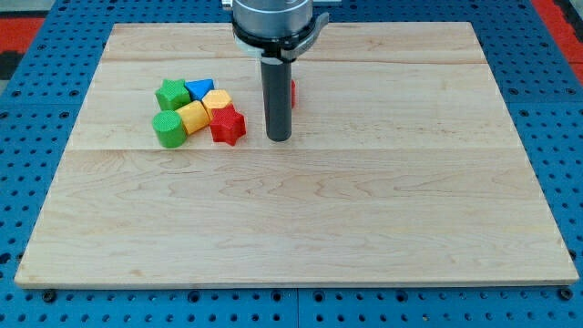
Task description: Push the red circle and blue cube into the group of blocks
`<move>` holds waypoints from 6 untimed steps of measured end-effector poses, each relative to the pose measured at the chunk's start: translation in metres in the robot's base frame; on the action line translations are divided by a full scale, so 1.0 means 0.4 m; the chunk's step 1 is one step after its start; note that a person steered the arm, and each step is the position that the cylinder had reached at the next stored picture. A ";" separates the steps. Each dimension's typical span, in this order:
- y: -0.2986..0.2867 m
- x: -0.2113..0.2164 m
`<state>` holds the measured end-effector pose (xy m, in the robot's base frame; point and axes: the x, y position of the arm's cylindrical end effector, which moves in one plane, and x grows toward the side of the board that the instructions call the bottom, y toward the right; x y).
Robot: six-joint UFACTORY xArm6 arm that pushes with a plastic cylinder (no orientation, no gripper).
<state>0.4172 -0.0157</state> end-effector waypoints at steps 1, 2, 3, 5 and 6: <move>0.209 -0.091; 0.151 -0.200; -0.029 -0.195; 0.108 -0.182; 0.054 -0.324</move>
<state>0.2875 0.0058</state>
